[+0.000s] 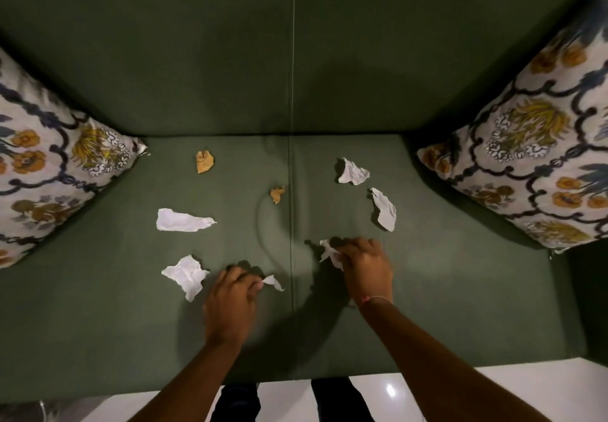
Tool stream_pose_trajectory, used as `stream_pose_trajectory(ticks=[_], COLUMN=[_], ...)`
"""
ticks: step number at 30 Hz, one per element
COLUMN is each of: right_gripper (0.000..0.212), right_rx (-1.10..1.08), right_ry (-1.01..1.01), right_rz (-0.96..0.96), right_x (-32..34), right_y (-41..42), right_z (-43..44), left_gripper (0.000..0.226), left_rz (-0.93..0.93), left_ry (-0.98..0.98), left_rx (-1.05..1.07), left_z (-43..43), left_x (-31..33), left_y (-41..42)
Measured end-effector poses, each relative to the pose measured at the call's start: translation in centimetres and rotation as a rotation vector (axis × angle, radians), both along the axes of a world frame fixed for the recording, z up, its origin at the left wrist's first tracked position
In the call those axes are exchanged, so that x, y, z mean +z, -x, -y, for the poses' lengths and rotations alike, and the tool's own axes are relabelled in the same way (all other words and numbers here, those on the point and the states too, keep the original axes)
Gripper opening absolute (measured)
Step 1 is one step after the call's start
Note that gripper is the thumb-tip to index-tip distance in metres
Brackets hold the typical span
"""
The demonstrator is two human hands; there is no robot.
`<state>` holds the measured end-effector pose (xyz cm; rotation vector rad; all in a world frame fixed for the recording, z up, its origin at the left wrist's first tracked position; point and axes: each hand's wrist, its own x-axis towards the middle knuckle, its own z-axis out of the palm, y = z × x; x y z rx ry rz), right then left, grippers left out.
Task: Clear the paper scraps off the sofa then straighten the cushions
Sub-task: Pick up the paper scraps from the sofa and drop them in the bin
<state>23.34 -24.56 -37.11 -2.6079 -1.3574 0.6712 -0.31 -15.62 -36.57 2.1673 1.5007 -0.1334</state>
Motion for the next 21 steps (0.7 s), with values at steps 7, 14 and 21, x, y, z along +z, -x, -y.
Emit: stream_pose_trajectory(ticks=[7,14,21], right_gripper=[0.018,0.027,0.022], right_rx=[-0.129,-0.19,-0.434], right_ry=[-0.003,0.061,0.02], right_rz=[0.205,-0.062,-0.211], right_x=[1.0,-1.4,-2.0], right_y=[-6.2,-8.5,-6.6], right_z=[-1.3,-2.5,-3.1], left_gripper=[0.012,0.011,0.015], left_rz=[0.031,-0.108,-0.034], left_ry=[-0.217,-0.028,0.017], left_rx=[0.242,0.484,0.685], left_z=[-1.4,-5.0,-5.9], left_x=[2.9,-0.3,-0.7], left_y=[2.8,4.7,4.5])
